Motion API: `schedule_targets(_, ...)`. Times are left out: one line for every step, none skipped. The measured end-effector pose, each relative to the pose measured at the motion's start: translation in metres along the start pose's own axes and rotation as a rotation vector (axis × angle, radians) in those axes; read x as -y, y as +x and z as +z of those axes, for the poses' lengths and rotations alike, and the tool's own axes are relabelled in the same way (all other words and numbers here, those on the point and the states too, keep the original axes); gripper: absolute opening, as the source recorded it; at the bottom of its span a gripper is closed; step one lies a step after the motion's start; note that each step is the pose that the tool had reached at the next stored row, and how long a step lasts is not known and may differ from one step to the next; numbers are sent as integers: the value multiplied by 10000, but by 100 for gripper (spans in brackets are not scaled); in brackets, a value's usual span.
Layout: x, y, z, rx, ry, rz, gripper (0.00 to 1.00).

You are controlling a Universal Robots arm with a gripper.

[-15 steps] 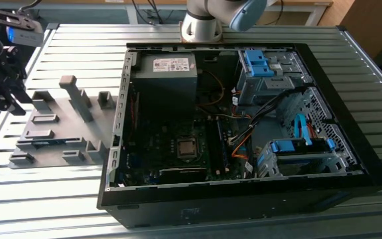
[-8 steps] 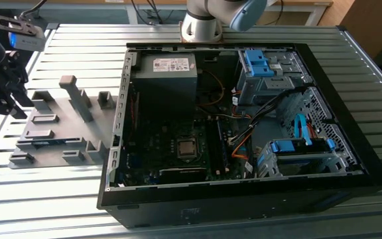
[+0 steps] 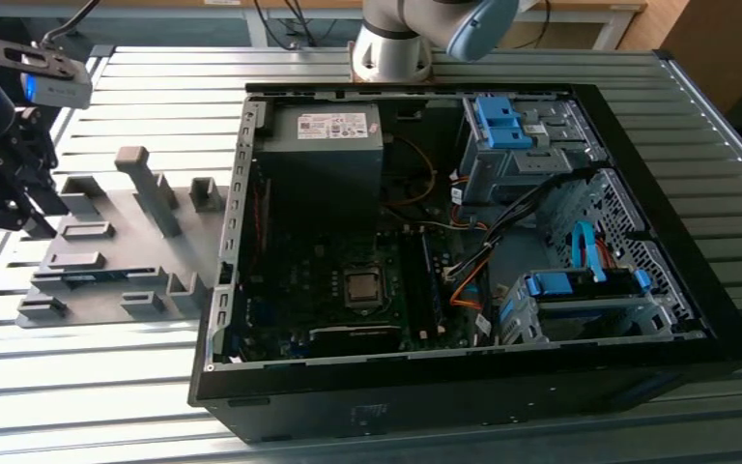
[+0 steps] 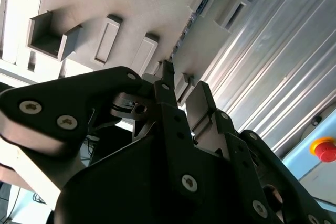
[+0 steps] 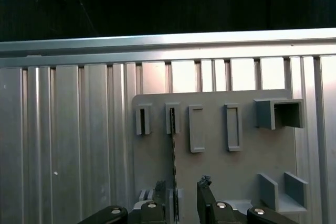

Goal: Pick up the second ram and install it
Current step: 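Pick up the second ram and move it above second insertion slot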

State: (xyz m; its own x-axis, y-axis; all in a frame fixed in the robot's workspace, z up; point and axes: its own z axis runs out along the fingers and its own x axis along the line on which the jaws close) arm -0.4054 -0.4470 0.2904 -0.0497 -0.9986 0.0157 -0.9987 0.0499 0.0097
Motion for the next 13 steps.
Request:
schedule_targets(0, 0, 0, -8, -1, -1, 37)
schedule_targets(-1, 0, 0, -10, -1, -1, 37)
schedule_targets(-1, 0, 1, -10, 1, 0, 37)
schedule_targets(-1, -1, 1, -10, 2, 1, 37)
schedule_targets(-1, 0, 2, -10, 2, 0, 37)
schedule_targets(-1, -1, 4, -10, 2, 0, 37)
schedule_targets(0, -1, 8, -9, 4, 0, 37)
schedule_targets(0, -1, 14, -8, 5, 0, 37)
schedule_targets(-1, -1, 18, -9, 3, 0, 37)
schedule_targets(-1, -1, 24, -10, 2, 0, 37)
schedule_targets(-1, -1, 31, -10, 2, 0, 37)
schedule_targets(0, -1, 38, -10, 2, 0, 37)
schedule_targets(0, -1, 46, -8, 2, 0, 37)
